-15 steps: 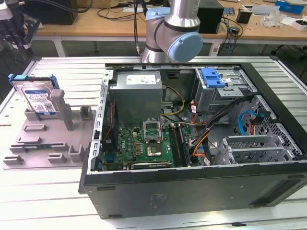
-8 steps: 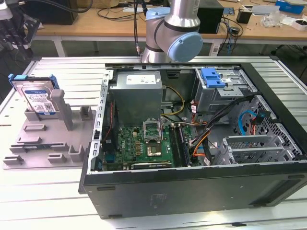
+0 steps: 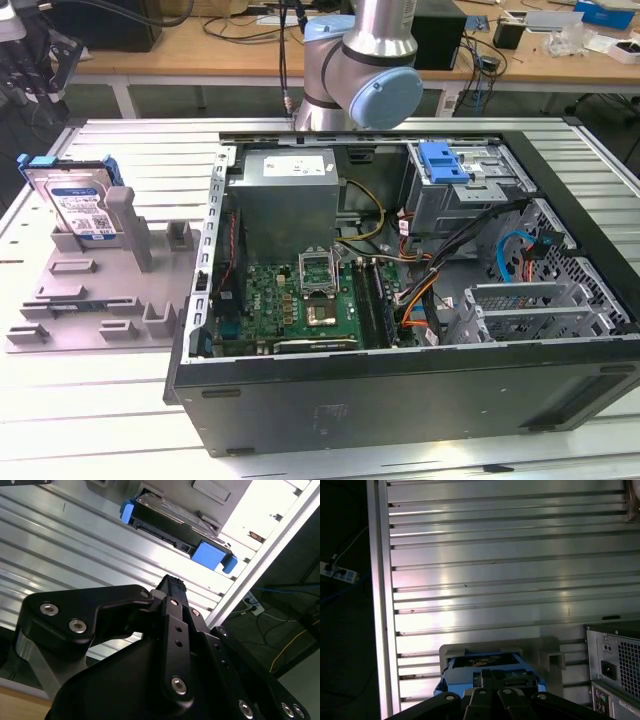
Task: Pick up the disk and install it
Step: 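Pick up the disk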
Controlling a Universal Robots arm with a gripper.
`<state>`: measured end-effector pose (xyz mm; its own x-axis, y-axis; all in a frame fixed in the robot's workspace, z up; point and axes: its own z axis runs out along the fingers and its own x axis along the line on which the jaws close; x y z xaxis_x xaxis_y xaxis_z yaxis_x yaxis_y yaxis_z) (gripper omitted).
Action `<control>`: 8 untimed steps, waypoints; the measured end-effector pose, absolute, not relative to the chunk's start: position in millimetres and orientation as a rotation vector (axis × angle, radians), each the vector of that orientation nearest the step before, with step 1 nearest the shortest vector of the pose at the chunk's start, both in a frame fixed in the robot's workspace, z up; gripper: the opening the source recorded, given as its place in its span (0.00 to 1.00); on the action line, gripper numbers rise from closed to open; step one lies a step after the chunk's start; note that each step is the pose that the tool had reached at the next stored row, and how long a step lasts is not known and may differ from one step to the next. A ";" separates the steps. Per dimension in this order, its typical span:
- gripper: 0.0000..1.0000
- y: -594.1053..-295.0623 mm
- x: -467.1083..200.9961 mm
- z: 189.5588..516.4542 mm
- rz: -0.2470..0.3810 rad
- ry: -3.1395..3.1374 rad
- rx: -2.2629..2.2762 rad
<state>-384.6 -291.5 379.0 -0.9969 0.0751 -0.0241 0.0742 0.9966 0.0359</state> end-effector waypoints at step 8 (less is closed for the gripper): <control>0.11 -291.9 -384.6 379.0 0.055 3.116 0.060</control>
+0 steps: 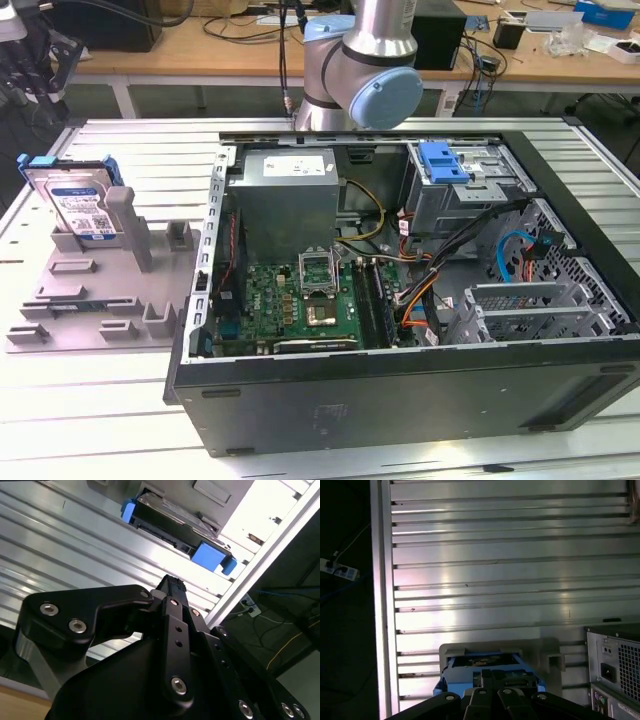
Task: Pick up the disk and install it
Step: 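Pick up the disk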
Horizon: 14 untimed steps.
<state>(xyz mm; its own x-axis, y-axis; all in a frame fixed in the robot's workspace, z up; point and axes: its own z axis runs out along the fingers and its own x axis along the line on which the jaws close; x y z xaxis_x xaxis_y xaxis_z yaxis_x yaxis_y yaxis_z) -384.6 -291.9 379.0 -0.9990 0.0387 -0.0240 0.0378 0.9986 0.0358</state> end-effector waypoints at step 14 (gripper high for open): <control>0.11 -291.9 -384.6 378.6 0.060 3.095 -0.413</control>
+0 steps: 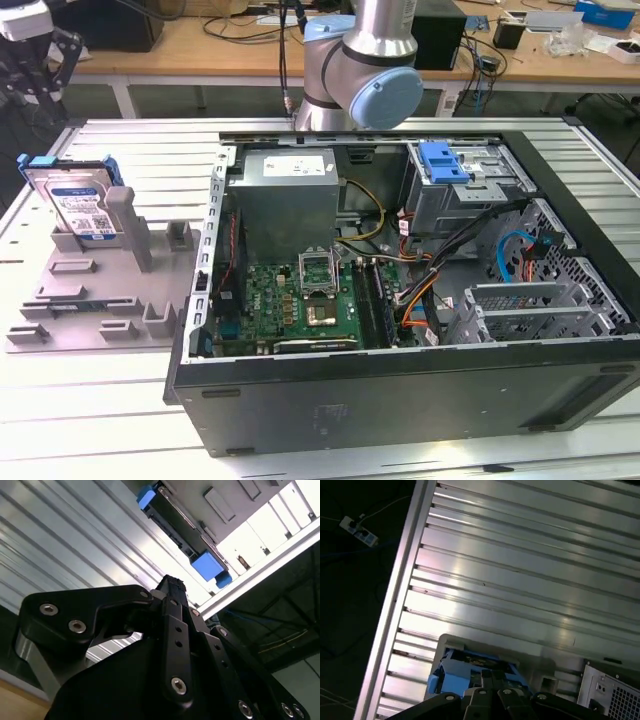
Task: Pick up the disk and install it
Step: 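Pick up the disk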
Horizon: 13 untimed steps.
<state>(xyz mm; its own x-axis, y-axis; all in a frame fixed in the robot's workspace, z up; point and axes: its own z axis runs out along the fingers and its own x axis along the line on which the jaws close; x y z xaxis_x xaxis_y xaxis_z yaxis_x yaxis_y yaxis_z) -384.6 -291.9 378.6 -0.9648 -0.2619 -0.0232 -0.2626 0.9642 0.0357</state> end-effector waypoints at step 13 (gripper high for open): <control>0.29 -291.9 -384.9 377.7 0.064 3.027 -0.796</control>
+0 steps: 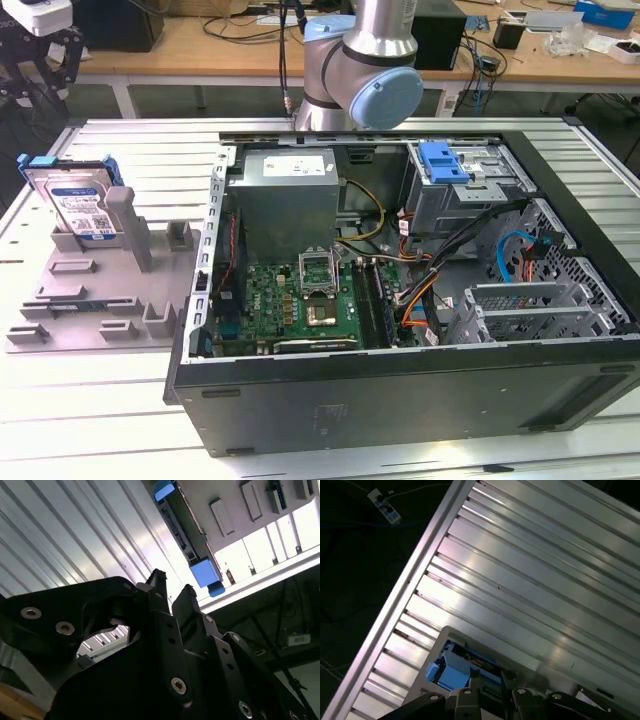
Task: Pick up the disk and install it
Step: 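Pick up the disk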
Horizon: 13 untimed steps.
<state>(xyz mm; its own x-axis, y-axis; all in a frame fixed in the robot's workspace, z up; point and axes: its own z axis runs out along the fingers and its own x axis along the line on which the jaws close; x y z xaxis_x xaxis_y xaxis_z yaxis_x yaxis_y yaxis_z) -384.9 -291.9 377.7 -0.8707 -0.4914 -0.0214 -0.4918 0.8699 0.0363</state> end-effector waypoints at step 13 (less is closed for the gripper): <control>0.48 -291.9 -385.3 376.3 0.065 2.886 -1.229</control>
